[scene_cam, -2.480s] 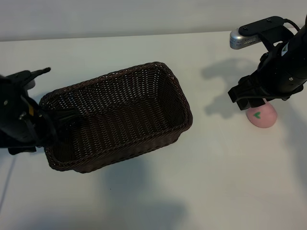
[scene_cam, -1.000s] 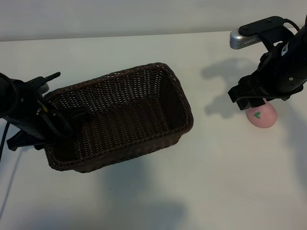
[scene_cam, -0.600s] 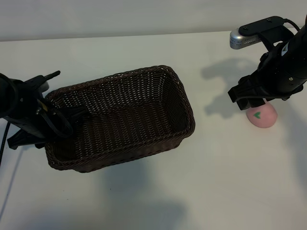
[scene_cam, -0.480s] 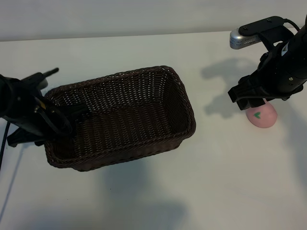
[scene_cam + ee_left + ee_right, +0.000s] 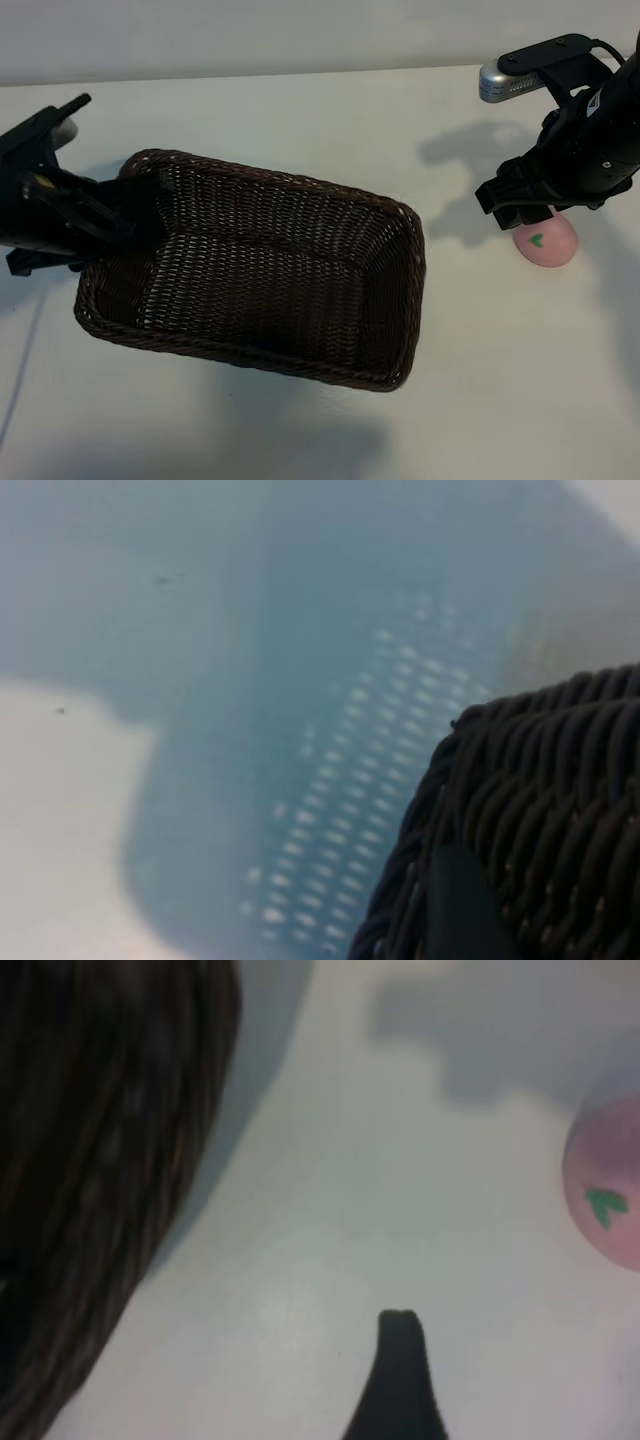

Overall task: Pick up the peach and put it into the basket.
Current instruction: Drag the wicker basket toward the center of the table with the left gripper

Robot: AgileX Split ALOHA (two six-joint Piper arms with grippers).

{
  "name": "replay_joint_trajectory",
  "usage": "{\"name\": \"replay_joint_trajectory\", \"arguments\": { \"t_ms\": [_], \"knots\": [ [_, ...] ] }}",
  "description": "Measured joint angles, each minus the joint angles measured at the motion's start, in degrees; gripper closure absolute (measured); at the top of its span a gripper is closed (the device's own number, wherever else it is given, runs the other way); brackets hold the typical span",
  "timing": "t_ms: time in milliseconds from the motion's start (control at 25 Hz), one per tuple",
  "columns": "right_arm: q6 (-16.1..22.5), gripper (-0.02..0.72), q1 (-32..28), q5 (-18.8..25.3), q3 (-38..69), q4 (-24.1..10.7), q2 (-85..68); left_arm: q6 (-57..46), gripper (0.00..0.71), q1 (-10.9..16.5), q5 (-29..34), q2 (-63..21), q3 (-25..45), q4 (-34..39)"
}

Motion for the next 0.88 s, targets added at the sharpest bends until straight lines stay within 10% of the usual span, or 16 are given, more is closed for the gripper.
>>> {"name": "replay_joint_trajectory", "arguments": {
  "t_ms": [480,880],
  "knots": [
    [0.0,0.155,0.0,0.05,0.0,0.0,0.0,28.21,0.316,4.88,0.91,-0.13,0.0,-29.75],
    [0.0,0.155,0.0,0.05,0.0,0.05,0.0,30.96,0.316,6.08,2.22,8.24,-8.31,-32.03]
  ]
}}
